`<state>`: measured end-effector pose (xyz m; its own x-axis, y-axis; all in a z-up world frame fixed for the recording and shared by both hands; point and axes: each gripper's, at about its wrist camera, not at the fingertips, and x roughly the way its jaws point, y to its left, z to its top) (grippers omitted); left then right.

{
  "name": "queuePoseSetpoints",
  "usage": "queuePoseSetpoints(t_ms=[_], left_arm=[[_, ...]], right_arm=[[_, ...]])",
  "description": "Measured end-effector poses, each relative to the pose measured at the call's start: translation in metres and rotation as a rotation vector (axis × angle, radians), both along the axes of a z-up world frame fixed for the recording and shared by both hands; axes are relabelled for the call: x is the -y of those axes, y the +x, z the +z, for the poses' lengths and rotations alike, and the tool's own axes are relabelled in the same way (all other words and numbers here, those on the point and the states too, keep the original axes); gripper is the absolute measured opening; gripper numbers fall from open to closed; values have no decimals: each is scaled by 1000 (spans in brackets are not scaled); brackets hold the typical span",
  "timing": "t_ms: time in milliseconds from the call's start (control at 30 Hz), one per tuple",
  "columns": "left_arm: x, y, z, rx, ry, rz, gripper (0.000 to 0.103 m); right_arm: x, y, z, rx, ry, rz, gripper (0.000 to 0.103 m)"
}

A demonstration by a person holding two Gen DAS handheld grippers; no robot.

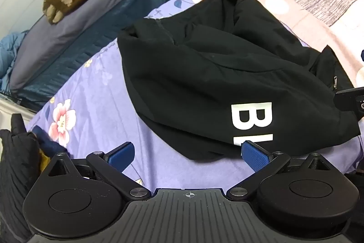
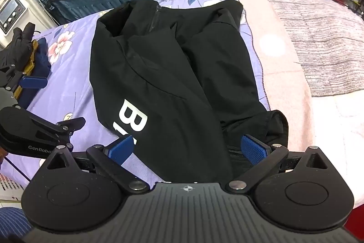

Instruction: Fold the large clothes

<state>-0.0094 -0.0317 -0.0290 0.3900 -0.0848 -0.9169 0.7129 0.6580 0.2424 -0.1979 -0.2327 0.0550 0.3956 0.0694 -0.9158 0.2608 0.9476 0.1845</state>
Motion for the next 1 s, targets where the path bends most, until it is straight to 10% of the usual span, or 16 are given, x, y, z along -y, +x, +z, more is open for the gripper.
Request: queuePoseSetpoints(t_ms=[1000], left_arm=[[8,8,-12,5,1,-6,103]], right_arm=[[3,3,-16,-39,57,-38,102]])
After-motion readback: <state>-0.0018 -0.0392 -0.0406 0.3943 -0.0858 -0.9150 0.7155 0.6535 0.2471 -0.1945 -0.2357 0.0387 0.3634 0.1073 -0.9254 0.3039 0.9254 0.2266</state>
